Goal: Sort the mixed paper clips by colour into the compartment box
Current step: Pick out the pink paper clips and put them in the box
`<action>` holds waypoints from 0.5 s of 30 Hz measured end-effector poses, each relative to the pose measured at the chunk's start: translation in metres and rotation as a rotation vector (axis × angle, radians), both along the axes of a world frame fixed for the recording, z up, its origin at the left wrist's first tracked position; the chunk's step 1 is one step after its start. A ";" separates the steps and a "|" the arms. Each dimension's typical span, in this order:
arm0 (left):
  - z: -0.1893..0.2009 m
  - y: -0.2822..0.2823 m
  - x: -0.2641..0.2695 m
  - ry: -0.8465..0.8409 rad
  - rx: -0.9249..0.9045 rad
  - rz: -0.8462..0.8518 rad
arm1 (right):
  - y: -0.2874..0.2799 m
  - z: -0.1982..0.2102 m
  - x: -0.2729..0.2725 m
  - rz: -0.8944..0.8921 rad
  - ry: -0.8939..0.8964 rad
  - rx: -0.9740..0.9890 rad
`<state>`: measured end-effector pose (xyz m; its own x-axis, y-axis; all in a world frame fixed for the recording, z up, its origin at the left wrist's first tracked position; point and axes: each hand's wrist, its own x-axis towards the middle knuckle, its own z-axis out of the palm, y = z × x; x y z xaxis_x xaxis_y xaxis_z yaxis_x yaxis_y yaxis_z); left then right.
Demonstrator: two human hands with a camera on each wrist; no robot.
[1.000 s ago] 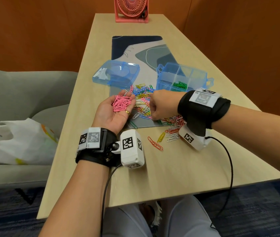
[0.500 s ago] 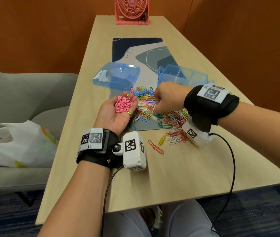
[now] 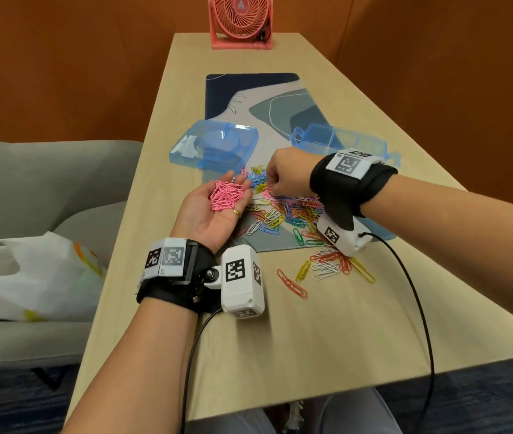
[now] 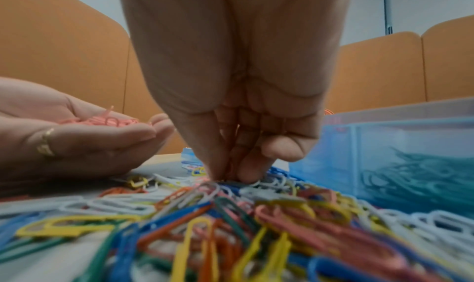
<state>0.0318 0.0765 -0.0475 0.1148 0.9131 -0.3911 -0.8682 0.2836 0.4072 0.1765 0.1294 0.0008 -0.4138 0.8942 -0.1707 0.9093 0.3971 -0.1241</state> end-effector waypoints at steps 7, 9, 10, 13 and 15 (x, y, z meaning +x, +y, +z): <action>0.000 0.000 -0.003 -0.022 -0.001 0.014 | 0.005 0.001 -0.007 0.043 -0.133 0.089; -0.001 0.000 -0.003 -0.004 0.003 0.015 | 0.006 0.001 -0.009 0.044 -0.130 0.115; -0.001 0.000 -0.003 0.000 0.003 0.015 | 0.007 0.001 -0.009 0.043 -0.120 0.108; -0.001 0.001 -0.004 -0.003 -0.003 0.020 | 0.006 0.000 -0.011 0.031 -0.082 0.059; -0.001 0.001 -0.003 -0.004 -0.006 0.020 | 0.005 -0.002 -0.013 0.025 -0.077 0.050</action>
